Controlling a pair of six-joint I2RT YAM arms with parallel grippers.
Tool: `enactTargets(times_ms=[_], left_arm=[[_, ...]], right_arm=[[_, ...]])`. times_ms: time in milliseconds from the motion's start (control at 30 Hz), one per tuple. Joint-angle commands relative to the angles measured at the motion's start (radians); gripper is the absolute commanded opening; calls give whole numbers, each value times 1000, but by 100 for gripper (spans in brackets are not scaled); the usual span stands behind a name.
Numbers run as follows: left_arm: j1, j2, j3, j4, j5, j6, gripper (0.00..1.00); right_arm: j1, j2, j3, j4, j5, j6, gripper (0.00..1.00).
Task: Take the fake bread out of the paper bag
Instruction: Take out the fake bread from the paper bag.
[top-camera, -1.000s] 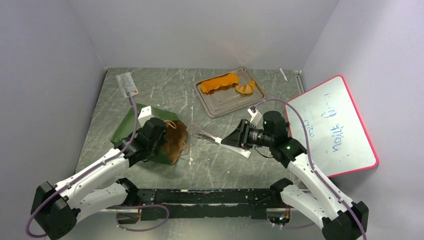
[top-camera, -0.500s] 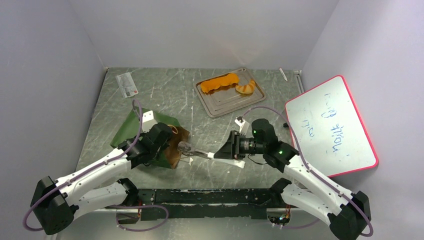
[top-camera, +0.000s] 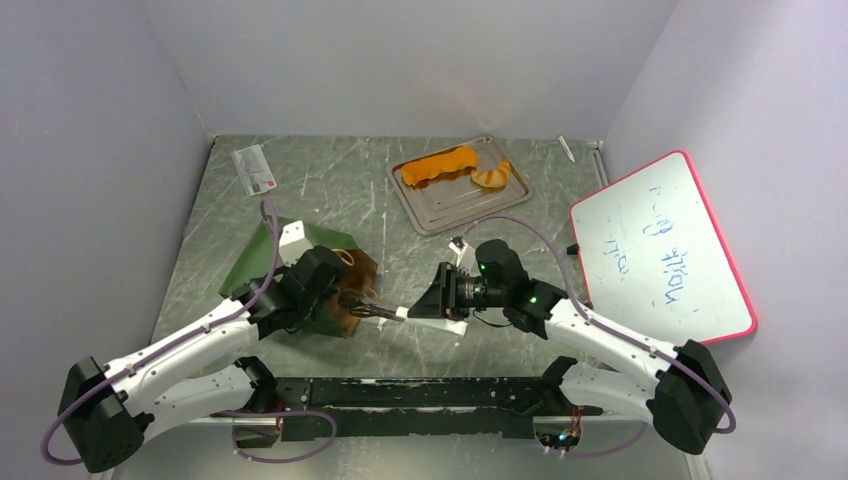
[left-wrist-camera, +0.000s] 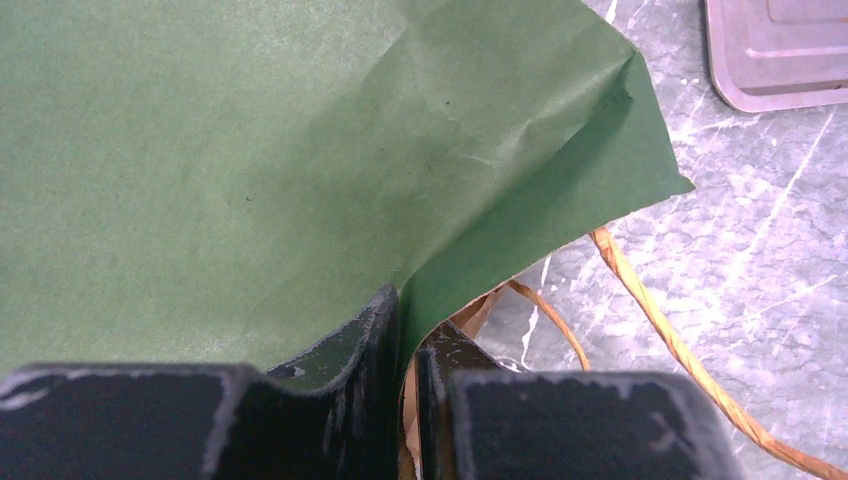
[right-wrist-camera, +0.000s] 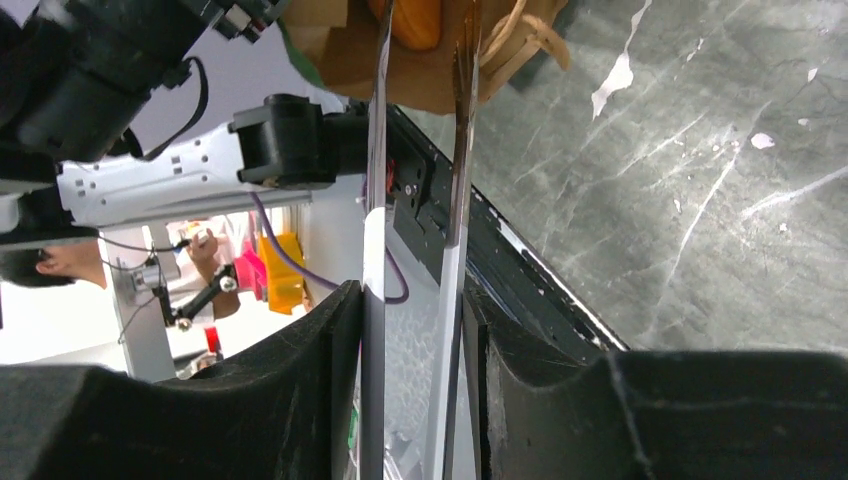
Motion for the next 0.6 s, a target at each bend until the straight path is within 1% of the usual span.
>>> enactTargets(times_ms=[0,233,567], left_arm=[[-9,-41,26,-18,-25,-9,7],[-9,-63,20,-16,-18,4,7],[-10,-64,25,8,-5,34,7]], right_arm=[[7,48,11,128,17,46,38],[8,160,25,253,-5,114,38],[8,310,81,373,-20,193,40]])
